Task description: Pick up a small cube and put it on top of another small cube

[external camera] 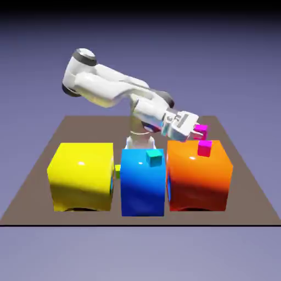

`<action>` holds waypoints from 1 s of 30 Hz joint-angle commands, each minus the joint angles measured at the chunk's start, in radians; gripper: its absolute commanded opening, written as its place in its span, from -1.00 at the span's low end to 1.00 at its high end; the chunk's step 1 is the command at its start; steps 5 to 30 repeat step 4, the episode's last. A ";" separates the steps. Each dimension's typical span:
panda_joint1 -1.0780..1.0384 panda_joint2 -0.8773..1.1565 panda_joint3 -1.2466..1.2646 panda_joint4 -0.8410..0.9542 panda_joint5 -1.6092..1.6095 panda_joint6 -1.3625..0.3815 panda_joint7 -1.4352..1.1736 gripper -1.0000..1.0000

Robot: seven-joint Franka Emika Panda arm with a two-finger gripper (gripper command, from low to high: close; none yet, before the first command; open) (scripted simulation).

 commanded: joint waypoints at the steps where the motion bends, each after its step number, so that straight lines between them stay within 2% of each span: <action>1: 0.036 0.011 -0.016 0.010 0.010 0.025 -0.008 -1.00; 2: 0.036 0.011 -0.016 0.010 0.010 0.025 -0.008 1.00; 30: 0.000 0.000 0.000 0.000 0.001 0.000 -0.001 1.00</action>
